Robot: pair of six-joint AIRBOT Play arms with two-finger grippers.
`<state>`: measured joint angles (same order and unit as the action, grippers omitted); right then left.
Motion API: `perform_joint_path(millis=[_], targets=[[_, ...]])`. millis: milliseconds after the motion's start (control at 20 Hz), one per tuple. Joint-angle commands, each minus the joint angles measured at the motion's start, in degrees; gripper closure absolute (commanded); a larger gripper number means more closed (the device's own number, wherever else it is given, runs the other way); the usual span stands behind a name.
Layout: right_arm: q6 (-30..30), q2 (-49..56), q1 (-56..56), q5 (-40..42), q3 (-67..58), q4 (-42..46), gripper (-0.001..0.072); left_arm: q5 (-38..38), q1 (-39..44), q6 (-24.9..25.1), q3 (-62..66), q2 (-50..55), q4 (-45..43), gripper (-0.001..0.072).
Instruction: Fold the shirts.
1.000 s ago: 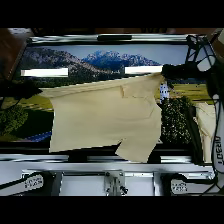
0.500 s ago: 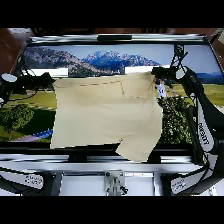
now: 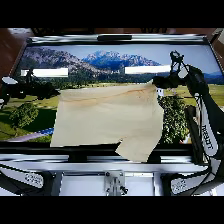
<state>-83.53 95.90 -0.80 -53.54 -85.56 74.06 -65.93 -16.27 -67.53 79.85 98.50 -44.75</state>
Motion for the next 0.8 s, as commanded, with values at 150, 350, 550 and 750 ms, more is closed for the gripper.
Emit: perform_joint_path(millis=[150, 350, 550, 750], targets=[[-8.68, -0.70, -0.04, -15.17, 4.92, 5.29, 0.0651, -12.79, -0.81, -5.25, -2.10, 1.16, -5.40, 0.0673], [-9.22, -0.70, -0.04, -16.28, 8.85, 0.52, 0.0651, -13.05, -0.81, -5.27, -2.19, 2.08, -5.42, 0.0673], [-9.46, -0.74, -0.09, -18.69, 8.87, -0.13, 0.0651, -13.38, -1.22, -5.29, -1.77, 2.10, -6.19, 0.0673], [-8.81, -2.38, -0.09, -23.52, 8.83, -0.70, 0.0651, -17.14, -1.64, -3.54, 1.86, 2.05, -6.51, 0.0674]])
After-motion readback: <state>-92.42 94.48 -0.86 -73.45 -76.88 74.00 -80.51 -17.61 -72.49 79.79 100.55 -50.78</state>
